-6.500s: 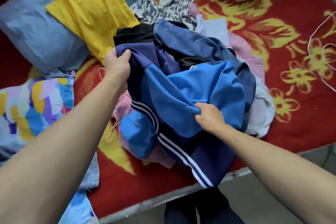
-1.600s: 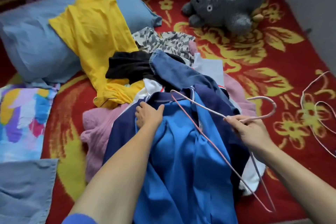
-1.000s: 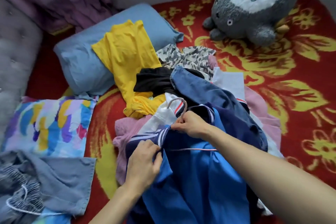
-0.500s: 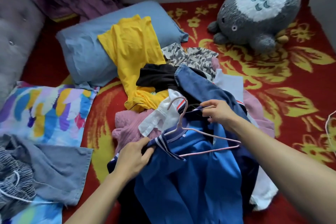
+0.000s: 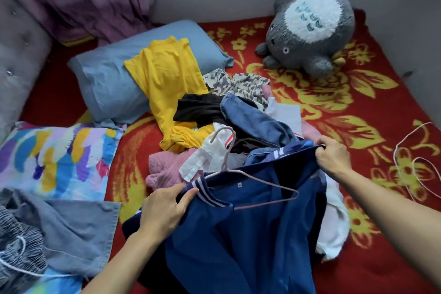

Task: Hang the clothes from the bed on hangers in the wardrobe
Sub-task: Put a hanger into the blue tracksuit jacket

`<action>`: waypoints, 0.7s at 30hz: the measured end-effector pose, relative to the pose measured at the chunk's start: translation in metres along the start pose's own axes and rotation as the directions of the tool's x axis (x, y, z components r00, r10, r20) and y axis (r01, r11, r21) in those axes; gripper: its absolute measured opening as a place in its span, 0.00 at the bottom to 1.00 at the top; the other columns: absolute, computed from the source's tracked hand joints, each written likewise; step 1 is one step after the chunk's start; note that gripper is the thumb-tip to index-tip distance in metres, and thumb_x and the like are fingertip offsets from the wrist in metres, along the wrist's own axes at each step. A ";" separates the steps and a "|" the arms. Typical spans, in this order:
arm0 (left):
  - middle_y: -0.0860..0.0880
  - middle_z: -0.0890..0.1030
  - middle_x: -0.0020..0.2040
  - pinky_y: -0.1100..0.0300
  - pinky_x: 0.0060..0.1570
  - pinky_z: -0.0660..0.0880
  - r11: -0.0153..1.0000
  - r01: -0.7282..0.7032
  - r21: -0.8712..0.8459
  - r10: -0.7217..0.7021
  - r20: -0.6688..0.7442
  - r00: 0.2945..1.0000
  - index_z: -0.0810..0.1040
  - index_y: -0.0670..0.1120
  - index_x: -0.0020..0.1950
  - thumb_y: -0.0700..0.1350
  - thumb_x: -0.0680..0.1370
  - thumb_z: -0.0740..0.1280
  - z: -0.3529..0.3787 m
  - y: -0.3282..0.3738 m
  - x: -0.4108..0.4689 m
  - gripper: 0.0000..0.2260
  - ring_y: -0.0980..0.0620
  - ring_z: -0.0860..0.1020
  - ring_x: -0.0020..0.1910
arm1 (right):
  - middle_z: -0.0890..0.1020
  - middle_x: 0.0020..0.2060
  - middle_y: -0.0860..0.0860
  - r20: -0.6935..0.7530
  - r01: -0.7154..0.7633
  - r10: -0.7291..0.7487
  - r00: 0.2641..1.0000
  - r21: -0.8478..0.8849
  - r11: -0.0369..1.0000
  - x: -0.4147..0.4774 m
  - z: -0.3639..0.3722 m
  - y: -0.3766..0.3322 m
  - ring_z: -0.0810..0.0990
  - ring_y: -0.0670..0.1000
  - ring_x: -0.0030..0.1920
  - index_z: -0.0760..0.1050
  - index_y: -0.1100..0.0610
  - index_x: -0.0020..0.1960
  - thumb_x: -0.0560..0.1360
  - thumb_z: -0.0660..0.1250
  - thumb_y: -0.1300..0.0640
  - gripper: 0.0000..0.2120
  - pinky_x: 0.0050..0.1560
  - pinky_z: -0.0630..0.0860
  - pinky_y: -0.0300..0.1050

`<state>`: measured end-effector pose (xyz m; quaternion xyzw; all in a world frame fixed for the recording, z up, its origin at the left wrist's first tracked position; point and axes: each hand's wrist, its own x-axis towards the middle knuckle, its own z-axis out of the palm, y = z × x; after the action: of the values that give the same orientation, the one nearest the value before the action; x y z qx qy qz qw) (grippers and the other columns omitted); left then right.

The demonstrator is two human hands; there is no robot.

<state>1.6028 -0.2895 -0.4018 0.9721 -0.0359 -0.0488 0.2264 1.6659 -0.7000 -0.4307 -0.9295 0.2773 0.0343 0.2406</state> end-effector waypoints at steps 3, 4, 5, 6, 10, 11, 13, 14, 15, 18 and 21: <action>0.48 0.82 0.37 0.55 0.33 0.68 0.998 0.019 0.053 -0.017 -0.045 0.999 0.78 0.49 0.39 0.63 0.76 0.62 -0.012 0.022 0.006 0.19 0.44 0.80 0.43 | 0.81 0.41 0.57 -0.132 0.084 -0.075 0.988 0.069 0.994 -0.016 -0.030 -0.018 0.77 0.61 0.43 0.74 0.52 0.39 0.66 0.54 0.58 0.11 0.42 0.72 0.50; 0.48 0.82 0.37 0.55 0.34 0.70 0.997 0.019 0.071 -0.014 -0.063 0.998 0.79 0.50 0.41 0.63 0.76 0.61 -0.017 0.028 0.009 0.19 0.43 0.80 0.42 | 0.80 0.42 0.56 -0.171 0.114 -0.100 0.980 0.076 0.991 -0.023 -0.040 -0.025 0.77 0.60 0.44 0.74 0.51 0.38 0.66 0.54 0.59 0.10 0.42 0.72 0.49; 0.48 0.82 0.36 0.54 0.34 0.70 0.997 0.017 0.079 -0.010 -0.079 0.997 0.80 0.50 0.42 0.64 0.76 0.60 -0.025 0.034 0.011 0.19 0.43 0.80 0.41 | 0.79 0.43 0.55 -0.203 0.136 -0.120 0.972 0.071 0.988 -0.030 -0.050 -0.030 0.76 0.59 0.44 0.75 0.52 0.38 0.68 0.55 0.60 0.11 0.41 0.70 0.48; 0.47 0.82 0.35 0.54 0.35 0.72 0.997 0.012 0.080 -0.004 -0.095 0.995 0.80 0.51 0.43 0.64 0.76 0.60 -0.033 0.038 0.014 0.19 0.42 0.80 0.39 | 0.78 0.42 0.54 -0.241 0.164 -0.143 0.960 0.066 0.984 -0.037 -0.060 -0.033 0.76 0.58 0.43 0.76 0.54 0.39 0.68 0.55 0.61 0.11 0.40 0.68 0.47; 0.48 0.80 0.31 0.55 0.28 0.72 0.971 -0.102 0.216 0.134 -0.143 0.981 0.79 0.49 0.39 0.59 0.77 0.64 -0.068 0.050 0.018 0.15 0.41 0.79 0.31 | 0.77 0.32 0.50 -0.350 0.190 -0.141 0.926 0.112 0.975 -0.068 -0.120 -0.045 0.73 0.56 0.36 0.75 0.54 0.36 0.63 0.51 0.60 0.14 0.35 0.66 0.47; 0.48 0.80 0.30 0.57 0.25 0.70 0.954 -0.142 0.266 0.184 -0.143 0.972 0.79 0.49 0.38 0.58 0.77 0.65 -0.077 0.052 0.018 0.15 0.41 0.78 0.28 | 0.78 0.31 0.51 -0.346 0.201 -0.144 0.927 0.135 0.970 -0.076 -0.135 -0.047 0.74 0.57 0.35 0.76 0.54 0.35 0.63 0.51 0.60 0.14 0.35 0.69 0.48; 0.47 0.78 0.27 0.60 0.23 0.66 0.923 -0.192 0.335 0.255 -0.155 0.954 0.78 0.47 0.36 0.58 0.76 0.63 -0.096 0.060 0.021 0.16 0.42 0.76 0.24 | 0.80 0.29 0.52 -0.325 0.256 -0.199 0.924 0.143 0.956 -0.091 -0.164 -0.052 0.76 0.56 0.33 0.77 0.54 0.34 0.63 0.51 0.59 0.15 0.34 0.71 0.48; 0.47 0.78 0.27 0.60 0.22 0.66 0.911 -0.201 0.361 0.275 -0.166 0.947 0.78 0.47 0.36 0.58 0.75 0.61 -0.105 0.065 0.022 0.17 0.43 0.76 0.23 | 0.79 0.28 0.50 -0.315 0.283 -0.224 0.922 0.152 0.947 -0.099 -0.178 -0.057 0.76 0.55 0.32 0.77 0.54 0.33 0.64 0.52 0.59 0.14 0.33 0.70 0.46; 0.47 0.78 0.28 0.59 0.22 0.67 0.906 -0.197 0.374 0.279 -0.180 0.943 0.78 0.47 0.36 0.58 0.75 0.62 -0.113 0.072 0.023 0.17 0.42 0.77 0.24 | 0.77 0.25 0.48 -0.296 0.298 -0.236 0.925 0.182 0.937 -0.108 -0.190 -0.063 0.75 0.51 0.29 0.76 0.54 0.32 0.65 0.53 0.60 0.13 0.31 0.68 0.44; 0.44 0.82 0.34 0.57 0.28 0.67 0.951 -0.128 0.281 0.203 -0.258 0.945 0.80 0.48 0.39 0.58 0.76 0.67 -0.140 0.099 0.025 0.14 0.39 0.80 0.33 | 0.72 0.21 0.44 -0.074 0.290 -0.285 0.956 0.409 0.865 -0.149 -0.213 -0.095 0.68 0.45 0.25 0.73 0.59 0.29 0.68 0.56 0.70 0.14 0.28 0.63 0.40; 0.43 0.83 0.37 0.55 0.32 0.66 0.983 -0.132 0.130 0.169 -0.342 0.924 0.78 0.48 0.40 0.60 0.76 0.65 -0.159 0.117 0.026 0.16 0.38 0.80 0.40 | 0.75 0.27 0.44 0.340 0.274 -0.436 0.833 0.430 0.860 -0.197 -0.201 -0.114 0.71 0.43 0.30 0.76 0.53 0.31 0.68 0.60 0.70 0.15 0.32 0.67 0.38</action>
<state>1.6410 -0.3269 -0.2097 0.9700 -0.0718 0.1451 0.1811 1.5463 -0.6124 -0.1654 -0.8736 0.0388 0.1384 0.4649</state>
